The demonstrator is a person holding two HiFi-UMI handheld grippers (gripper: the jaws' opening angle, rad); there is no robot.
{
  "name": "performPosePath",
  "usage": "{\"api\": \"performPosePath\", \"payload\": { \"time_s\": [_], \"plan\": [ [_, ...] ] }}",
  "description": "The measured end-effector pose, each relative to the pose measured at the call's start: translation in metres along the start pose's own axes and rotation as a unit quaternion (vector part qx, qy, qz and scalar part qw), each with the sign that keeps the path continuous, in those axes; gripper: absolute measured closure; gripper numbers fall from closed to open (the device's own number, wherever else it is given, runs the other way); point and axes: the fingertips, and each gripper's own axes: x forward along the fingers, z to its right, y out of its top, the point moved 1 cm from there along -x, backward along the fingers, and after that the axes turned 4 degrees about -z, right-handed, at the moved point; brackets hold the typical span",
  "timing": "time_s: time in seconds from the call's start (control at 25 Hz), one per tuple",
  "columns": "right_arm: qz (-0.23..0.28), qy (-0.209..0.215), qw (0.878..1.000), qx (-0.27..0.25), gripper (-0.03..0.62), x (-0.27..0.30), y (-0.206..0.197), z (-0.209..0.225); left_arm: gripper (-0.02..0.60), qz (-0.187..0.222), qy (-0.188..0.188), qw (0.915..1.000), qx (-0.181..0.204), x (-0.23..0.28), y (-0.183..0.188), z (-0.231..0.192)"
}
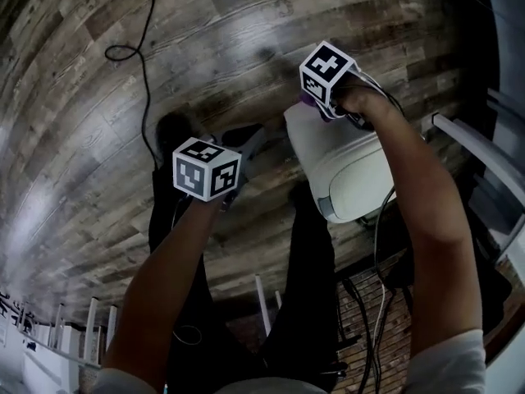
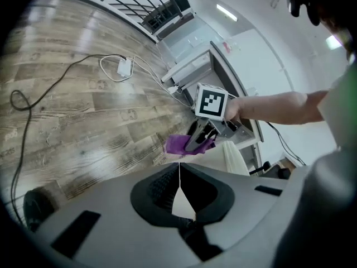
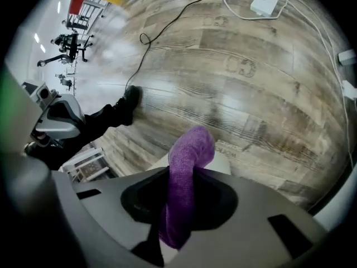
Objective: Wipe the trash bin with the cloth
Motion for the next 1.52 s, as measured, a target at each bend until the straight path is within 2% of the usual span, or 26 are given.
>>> {"api": "performPosePath", "payload": {
  "time_s": [0.12,0.32,0.52,0.72,0.92,1.04,1.24,1.52],
  "plan": [
    [-0.018,-0.056,0.998,-0.014,0.505,-0.007,-0.009,0.051,0.577,0.011,0.002,0.9998,-0.017,0.026,0.008,-0.006],
    [-0.064,-0.096,0.993,-0.013,0.505,0.005,-0.041,0.109,0.577,-0.016,-0.006,0.9998,-0.008,0.068,0.003,0.004],
    [-0.077,-0.100,0.992,-0.004,0.505,0.022,-0.057,0.138,0.577,-0.038,-0.014,0.9992,0.003,0.093,0.000,0.007],
    [-0.109,-0.104,0.988,-0.017,0.505,0.040,-0.066,0.153,0.577,-0.048,-0.015,0.9987,0.009,0.106,0.002,0.004],
    [-0.135,-0.106,0.985,-0.005,0.505,0.059,-0.071,0.162,0.577,-0.053,-0.021,0.9984,0.010,0.113,-0.003,0.001],
    [-0.152,-0.087,0.984,0.018,0.505,0.075,-0.077,0.157,0.577,-0.054,-0.024,0.9982,0.008,0.114,-0.007,-0.002],
    [-0.132,-0.063,0.988,0.053,0.505,0.080,-0.070,0.140,0.577,-0.062,-0.028,0.9977,0.004,0.112,-0.016,-0.002],
    [-0.102,-0.045,0.993,0.046,0.505,0.076,-0.045,0.103,0.577,-0.055,-0.032,0.9980,0.002,0.107,-0.012,0.002]
  ]
}}
